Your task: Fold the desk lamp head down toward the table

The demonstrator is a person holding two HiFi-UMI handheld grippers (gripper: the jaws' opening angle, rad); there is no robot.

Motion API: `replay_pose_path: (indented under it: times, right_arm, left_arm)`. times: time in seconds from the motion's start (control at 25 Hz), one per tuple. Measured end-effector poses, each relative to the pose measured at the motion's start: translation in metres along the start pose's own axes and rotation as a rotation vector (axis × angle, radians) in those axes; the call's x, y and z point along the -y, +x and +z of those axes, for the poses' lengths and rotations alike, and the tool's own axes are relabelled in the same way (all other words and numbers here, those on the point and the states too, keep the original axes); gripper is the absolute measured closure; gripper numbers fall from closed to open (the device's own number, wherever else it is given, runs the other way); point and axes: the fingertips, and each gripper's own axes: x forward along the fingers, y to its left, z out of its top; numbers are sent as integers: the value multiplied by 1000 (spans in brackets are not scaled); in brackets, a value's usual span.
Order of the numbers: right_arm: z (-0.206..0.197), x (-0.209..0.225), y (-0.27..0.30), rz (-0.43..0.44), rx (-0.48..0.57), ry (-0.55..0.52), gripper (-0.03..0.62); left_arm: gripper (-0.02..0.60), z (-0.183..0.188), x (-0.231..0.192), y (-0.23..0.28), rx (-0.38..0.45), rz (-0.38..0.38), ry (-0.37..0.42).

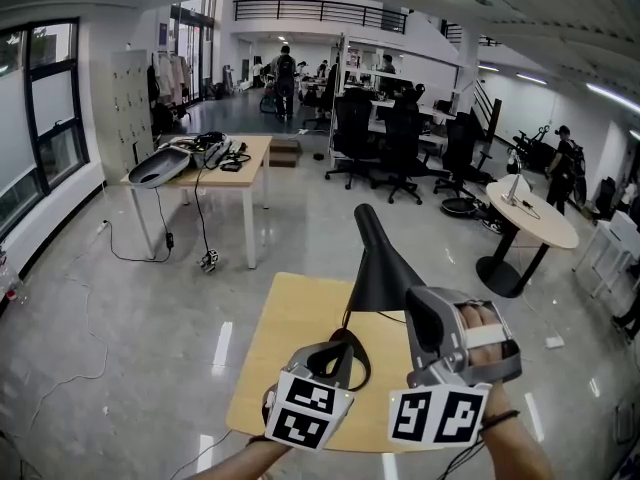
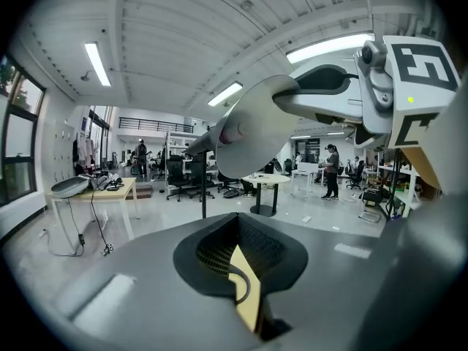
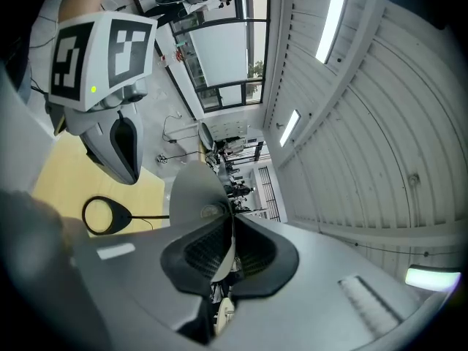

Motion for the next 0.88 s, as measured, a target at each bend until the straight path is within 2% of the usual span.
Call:
replay_pose_path:
  times: [0.24, 0.56, 0.88]
  right_arm:
    - [-33, -2, -14, -5, 7, 6, 582]
    - [-29, -17, -14, -20, 18, 19, 580]
    - [-67, -41, -35, 14, 19, 17, 566]
  left_arm:
    - [561, 6, 30, 12, -11, 14, 1]
    - [561, 4, 23, 5, -17, 35, 6]
    - [561, 3, 64, 14, -25, 47, 8]
